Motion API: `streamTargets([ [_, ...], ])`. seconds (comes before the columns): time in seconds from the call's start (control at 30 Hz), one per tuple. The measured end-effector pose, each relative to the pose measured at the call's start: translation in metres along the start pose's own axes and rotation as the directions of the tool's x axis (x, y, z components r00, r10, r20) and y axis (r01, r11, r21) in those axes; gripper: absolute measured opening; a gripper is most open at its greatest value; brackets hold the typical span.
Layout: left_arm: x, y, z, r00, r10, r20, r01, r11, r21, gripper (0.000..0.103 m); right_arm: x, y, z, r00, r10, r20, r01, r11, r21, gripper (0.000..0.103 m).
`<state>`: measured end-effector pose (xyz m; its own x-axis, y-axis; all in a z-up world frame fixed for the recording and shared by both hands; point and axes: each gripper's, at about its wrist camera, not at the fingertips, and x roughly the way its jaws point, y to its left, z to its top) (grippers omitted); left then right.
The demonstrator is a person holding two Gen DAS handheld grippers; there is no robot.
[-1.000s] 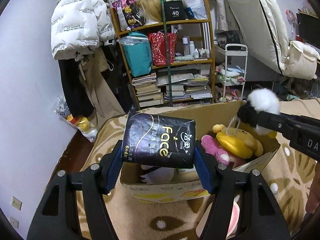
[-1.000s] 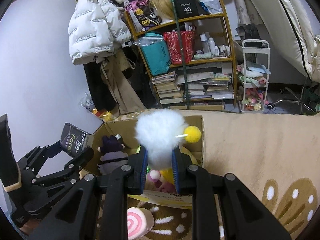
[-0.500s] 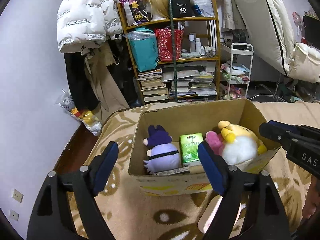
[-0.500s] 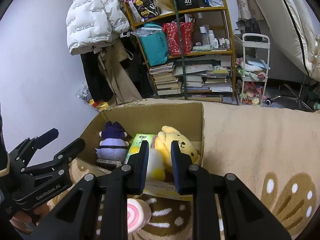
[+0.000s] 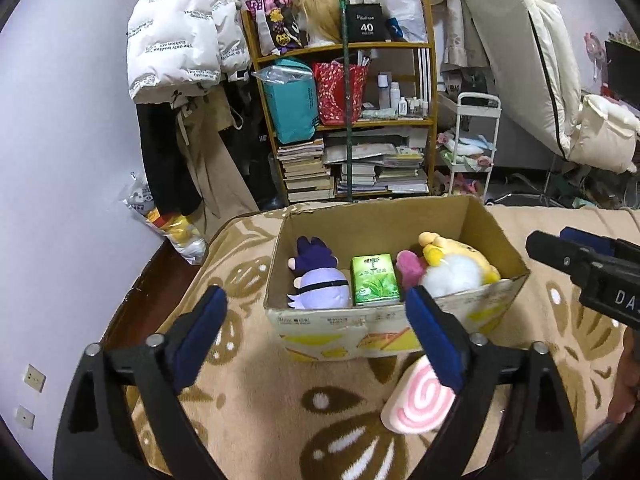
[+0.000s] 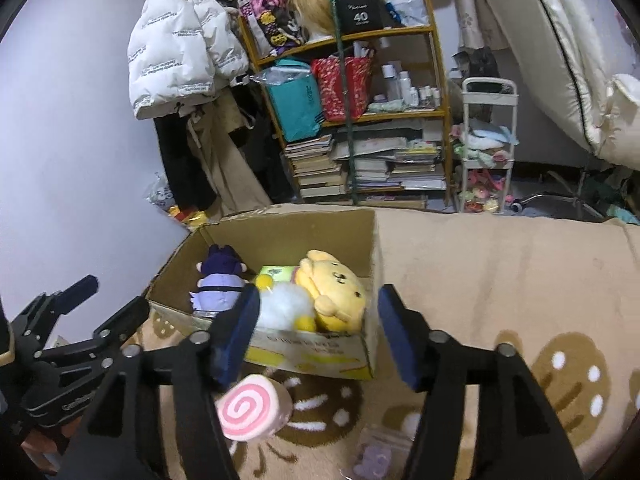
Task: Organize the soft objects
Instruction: 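Open both tools to drop the items into the box, then move both tools back toward the pink swirl cushion and zip bag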
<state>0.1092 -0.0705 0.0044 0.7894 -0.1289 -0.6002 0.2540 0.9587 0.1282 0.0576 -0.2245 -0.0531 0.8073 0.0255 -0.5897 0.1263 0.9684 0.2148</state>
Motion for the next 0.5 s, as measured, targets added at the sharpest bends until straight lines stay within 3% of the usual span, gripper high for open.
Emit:
streamTargets([
  [0.1, -0.011, 0.001, -0.002, 1.0, -0.008, 0.006, 0.008, 1.0, 0.002, 0.092, -0.01, 0.0, -0.003, 1.0, -0.017, -0.011, 0.017, 1.0, -0.003, 0.072],
  [0.23, -0.017, -0.002, -0.008, 1.0, 0.001, -0.002, -0.001, 1.0, 0.018, 0.092, -0.023, -0.002, -0.009, 0.999, -0.037, 0.003, 0.037, 0.999, -0.003, 0.089],
  [0.5, -0.029, -0.007, -0.02, 1.0, -0.002, -0.028, 0.003, 0.999, 0.041, 0.092, -0.04, -0.013, -0.016, 0.998, -0.063, -0.005, 0.064, 0.997, 0.049, 0.099],
])
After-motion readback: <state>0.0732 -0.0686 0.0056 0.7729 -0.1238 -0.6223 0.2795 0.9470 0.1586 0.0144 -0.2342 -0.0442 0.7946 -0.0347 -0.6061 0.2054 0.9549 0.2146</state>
